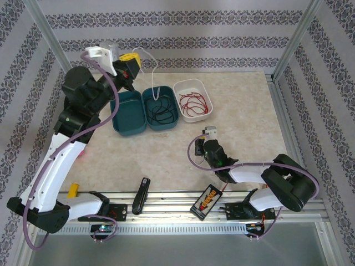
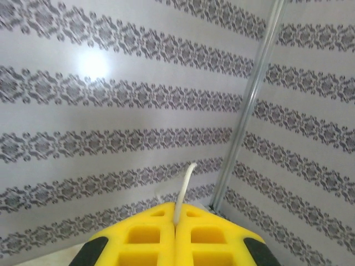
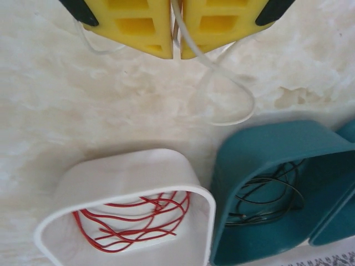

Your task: Untangle the cables

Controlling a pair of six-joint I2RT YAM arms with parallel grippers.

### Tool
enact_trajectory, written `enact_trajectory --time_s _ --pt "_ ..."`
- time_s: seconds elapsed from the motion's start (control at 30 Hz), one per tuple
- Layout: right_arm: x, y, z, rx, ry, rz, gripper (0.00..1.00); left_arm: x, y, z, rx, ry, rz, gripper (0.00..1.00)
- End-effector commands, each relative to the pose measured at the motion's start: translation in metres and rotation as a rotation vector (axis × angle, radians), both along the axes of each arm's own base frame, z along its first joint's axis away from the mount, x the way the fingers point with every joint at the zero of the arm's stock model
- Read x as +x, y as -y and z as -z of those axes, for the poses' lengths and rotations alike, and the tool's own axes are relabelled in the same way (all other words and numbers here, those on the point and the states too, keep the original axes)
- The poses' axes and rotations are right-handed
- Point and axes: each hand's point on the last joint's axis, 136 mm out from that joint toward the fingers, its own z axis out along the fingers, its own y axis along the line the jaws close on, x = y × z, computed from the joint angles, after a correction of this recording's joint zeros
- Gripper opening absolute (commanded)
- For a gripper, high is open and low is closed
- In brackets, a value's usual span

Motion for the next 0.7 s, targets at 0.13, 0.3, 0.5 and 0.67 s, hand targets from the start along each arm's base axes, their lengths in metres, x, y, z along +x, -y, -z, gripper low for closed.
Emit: enact_trajectory --time_s 0.13,0.3,0.5,0.67 --pt "-0.005 0.019 -0.003 0.006 -0.012 0.06 0.09 0.004 -0.025 -0.004 0.013 0.004 -0.114 0.0" --pt "-0.007 0.022 -0.013 0.016 -0.014 0.059 0.09 0.037 -0.044 0.032 0.056 -0.112 -0.208 0.0" --pt "-0.014 0.027 -0.027 0.046 -0.015 0.063 0.14 0.085 -0.077 0.094 0.074 -0.294 -0.313 0.0" --pt "-0.018 0.033 -0.038 0.063 -0.008 0.065 0.15 0.117 -0.112 0.15 0.081 -0.446 -0.451 0.0"
